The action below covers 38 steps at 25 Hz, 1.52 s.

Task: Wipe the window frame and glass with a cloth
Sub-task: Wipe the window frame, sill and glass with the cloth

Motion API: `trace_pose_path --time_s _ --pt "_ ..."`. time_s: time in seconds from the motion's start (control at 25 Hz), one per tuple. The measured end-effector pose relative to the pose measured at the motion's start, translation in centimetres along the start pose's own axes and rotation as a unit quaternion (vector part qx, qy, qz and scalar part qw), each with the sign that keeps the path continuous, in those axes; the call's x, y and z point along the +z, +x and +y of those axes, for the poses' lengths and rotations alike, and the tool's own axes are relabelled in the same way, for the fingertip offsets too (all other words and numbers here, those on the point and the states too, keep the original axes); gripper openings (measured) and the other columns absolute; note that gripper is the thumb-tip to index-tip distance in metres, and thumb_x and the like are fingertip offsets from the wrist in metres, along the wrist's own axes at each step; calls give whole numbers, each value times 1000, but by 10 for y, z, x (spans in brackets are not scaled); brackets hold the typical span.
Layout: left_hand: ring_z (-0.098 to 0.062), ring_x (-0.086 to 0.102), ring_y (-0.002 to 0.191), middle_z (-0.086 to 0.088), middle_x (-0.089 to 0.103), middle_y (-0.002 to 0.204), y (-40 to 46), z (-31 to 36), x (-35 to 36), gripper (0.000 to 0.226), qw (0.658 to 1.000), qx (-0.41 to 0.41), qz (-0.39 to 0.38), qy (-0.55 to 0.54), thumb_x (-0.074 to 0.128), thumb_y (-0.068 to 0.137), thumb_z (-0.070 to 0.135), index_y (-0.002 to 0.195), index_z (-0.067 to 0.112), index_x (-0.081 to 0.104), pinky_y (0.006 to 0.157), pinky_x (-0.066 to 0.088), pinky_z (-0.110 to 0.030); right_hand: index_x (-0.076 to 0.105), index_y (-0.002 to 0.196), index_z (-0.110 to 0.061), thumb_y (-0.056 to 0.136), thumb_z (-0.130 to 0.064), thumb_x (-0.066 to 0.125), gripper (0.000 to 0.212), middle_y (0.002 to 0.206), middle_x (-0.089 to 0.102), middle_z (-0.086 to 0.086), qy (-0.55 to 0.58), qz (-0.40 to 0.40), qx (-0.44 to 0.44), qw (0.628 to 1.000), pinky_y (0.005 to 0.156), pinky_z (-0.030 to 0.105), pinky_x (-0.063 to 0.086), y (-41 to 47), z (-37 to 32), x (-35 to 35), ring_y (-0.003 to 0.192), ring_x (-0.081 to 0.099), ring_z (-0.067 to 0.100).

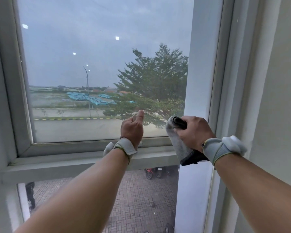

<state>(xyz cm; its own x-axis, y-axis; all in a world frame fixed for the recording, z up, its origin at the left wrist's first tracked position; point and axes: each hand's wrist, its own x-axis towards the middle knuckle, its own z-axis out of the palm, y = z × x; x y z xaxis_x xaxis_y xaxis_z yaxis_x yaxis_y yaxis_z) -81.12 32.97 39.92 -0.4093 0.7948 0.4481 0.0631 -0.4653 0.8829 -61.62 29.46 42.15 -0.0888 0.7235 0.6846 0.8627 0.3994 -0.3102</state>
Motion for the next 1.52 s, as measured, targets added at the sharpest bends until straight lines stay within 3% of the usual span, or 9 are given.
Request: trace_pose_path --time_s 0.24,0.36,0.68,0.84,0.96,1.12,1.28,1.44,1.52 --pt "-2 31 51 9 35 56 26 -4 5 48 990 8 0 138 52 96 40 54 20 41 48 28 -13 63 81 -17 83 -33 62 15 75 63 2 21 -1 -30 999 66 27 43 7 -8 19 74 57 23" --pt "-2 31 52 10 35 56 35 -8 10 47 987 3 -12 160 50 97 40 55 20 40 54 30 -28 65 84 -15 84 -34 61 19 77 65 2 26 8 -39 999 67 27 43 3 -1 21 76 56 23" --pt "-22 37 53 -1 39 50 40 -14 6 56 992 -2 -6 123 53 95 41 48 15 38 62 35 -32 65 87 -15 87 -34 60 20 77 64 1 29 -9 -33 999 67 25 38 11 6 22 75 55 21" --pt "-37 48 53 -17 55 57 45 -19 3 56 994 -23 -41 99 55 87 53 56 7 58 66 45 -48 61 81 -18 85 -34 61 16 73 61 0 23 -8 -33 999 67 25 38 15 9 22 74 55 22" --pt "-24 43 50 -4 49 51 48 -17 -2 49 987 -10 -89 132 51 88 51 53 16 51 64 41 -41 59 79 -23 84 -35 61 13 72 60 -2 13 -2 -33 999 69 27 42 17 16 21 74 56 22" --pt "-23 61 59 -11 66 65 48 3 -7 38 974 -4 -129 186 51 97 33 83 0 62 66 53 -34 65 86 -20 85 -36 60 17 77 65 0 7 -4 -24 1000 72 28 45 21 23 17 77 57 23" --pt "-23 66 73 -9 71 79 50 24 -1 35 939 32 -151 308 54 94 38 85 5 64 75 54 -34 63 85 -19 86 -33 59 14 77 63 1 -6 -17 -24 1000 71 28 42 21 28 14 78 56 24" --pt "-18 58 77 0 61 80 46 42 17 31 812 170 -147 539 52 90 45 81 16 59 70 49 -32 63 86 -24 85 -29 60 6 75 59 -1 -36 -18 -15 999 73 28 45 19 45 1 77 55 24" --pt "-17 58 78 0 62 85 40 48 32 32 774 208 -158 576 50 89 46 84 17 59 72 52 -33 62 82 -26 84 -29 60 4 74 60 0 -58 -18 1 998 71 29 45 17 58 -8 77 58 25"
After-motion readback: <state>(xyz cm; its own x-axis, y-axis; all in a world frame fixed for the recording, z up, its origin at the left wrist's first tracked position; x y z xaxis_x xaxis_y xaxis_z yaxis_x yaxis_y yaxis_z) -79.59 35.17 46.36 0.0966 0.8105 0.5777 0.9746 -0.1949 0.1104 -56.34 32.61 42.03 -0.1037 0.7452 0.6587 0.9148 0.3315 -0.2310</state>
